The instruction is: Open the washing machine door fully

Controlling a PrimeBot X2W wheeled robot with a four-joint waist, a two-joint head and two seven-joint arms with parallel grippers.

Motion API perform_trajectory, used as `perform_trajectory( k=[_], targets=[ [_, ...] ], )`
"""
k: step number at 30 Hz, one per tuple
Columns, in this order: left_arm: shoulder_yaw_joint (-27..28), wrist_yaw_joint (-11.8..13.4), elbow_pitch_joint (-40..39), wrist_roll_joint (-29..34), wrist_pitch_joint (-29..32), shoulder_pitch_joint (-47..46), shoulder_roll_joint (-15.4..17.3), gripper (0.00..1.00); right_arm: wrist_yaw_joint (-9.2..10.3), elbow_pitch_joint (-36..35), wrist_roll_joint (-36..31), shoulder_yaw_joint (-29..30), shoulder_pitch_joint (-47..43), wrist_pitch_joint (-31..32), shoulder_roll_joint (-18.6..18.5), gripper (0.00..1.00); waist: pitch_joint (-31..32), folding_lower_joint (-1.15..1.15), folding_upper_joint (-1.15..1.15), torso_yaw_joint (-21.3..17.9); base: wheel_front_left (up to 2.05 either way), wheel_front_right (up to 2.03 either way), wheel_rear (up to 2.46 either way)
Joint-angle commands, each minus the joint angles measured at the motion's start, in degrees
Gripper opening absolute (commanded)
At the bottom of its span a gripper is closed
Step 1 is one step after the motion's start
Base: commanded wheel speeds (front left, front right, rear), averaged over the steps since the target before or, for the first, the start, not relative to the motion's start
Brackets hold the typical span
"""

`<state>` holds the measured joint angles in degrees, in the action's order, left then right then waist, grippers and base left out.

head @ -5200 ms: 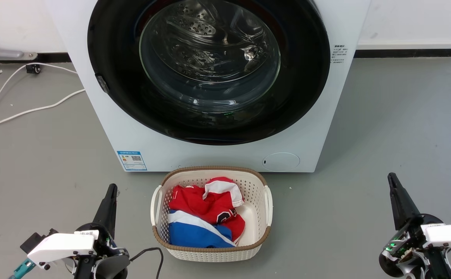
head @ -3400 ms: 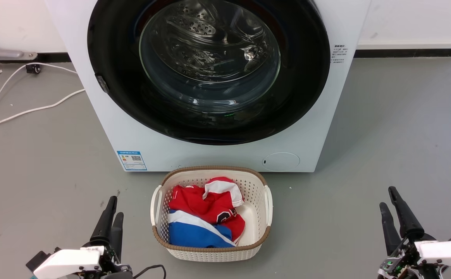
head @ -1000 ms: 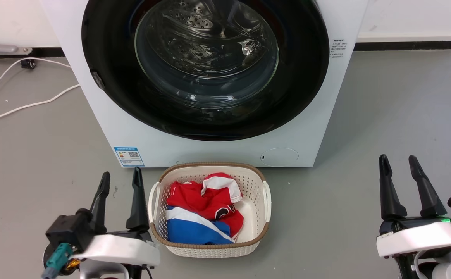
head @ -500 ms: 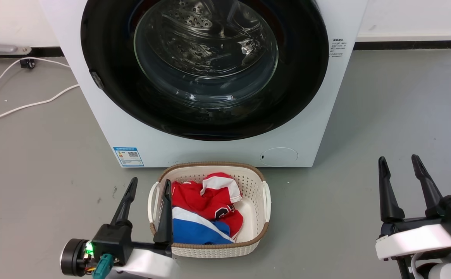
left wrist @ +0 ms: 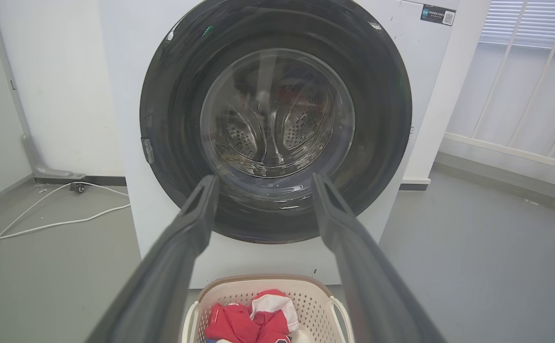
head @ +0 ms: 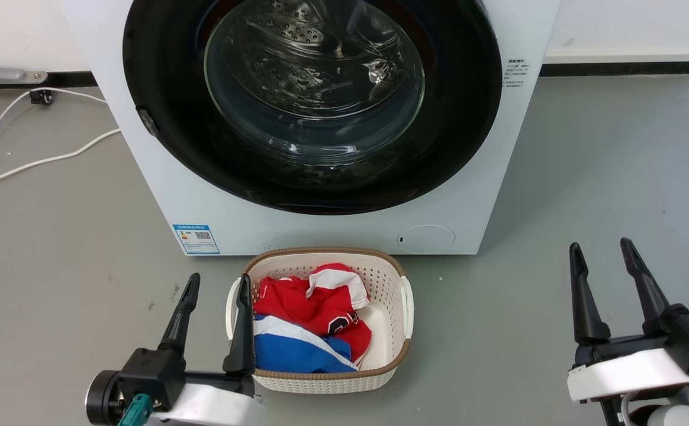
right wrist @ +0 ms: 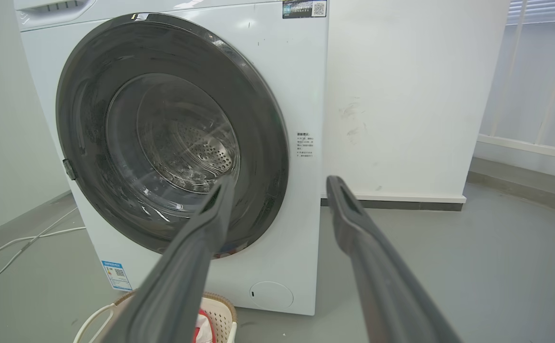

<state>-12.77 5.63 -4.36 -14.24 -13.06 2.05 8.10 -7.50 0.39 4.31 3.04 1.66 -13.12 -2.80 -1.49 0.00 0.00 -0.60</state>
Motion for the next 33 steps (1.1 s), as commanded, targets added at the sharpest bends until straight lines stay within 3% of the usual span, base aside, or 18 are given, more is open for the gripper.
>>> perform_trajectory(
  k=[1,6,12,22,33],
  targets=[
    [0.9,-0.9,-0.2,1.1,-0.5,0.5,-0.6,1.00,0.02,0.0,-0.2,-0.3,-0.5,-0.4,-0.1,1.00,0.0,0.00,0.00,0.0,0.00,0.00,0.00],
    [4.0,-5.3,1.0,4.2,-1.0,1.6,-2.6,1.00,0.02,0.8,0.0,-0.5,-0.6,-0.9,-0.1,1.00,0.0,0.00,0.00,0.1,0.00,0.00,0.00],
    [5.6,-8.1,2.4,8.0,-1.6,2.4,-4.0,1.00,0.02,2.3,3.2,-0.1,-0.8,-1.6,-0.1,1.00,0.2,0.00,0.00,0.0,0.00,0.00,0.00],
    [6.9,-10.7,3.5,10.6,-2.2,2.6,-4.9,1.00,0.02,3.8,4.7,-0.1,-0.4,-2.1,-0.1,1.00,-0.2,0.00,0.00,-0.1,0.00,0.00,0.00],
    [7.6,-11.5,4.0,10.7,-2.2,2.3,-5.2,1.00,0.02,4.0,5.0,-0.2,-0.1,-2.1,-0.1,1.00,-0.4,0.00,0.00,0.1,0.00,0.00,0.00]
  ],
)
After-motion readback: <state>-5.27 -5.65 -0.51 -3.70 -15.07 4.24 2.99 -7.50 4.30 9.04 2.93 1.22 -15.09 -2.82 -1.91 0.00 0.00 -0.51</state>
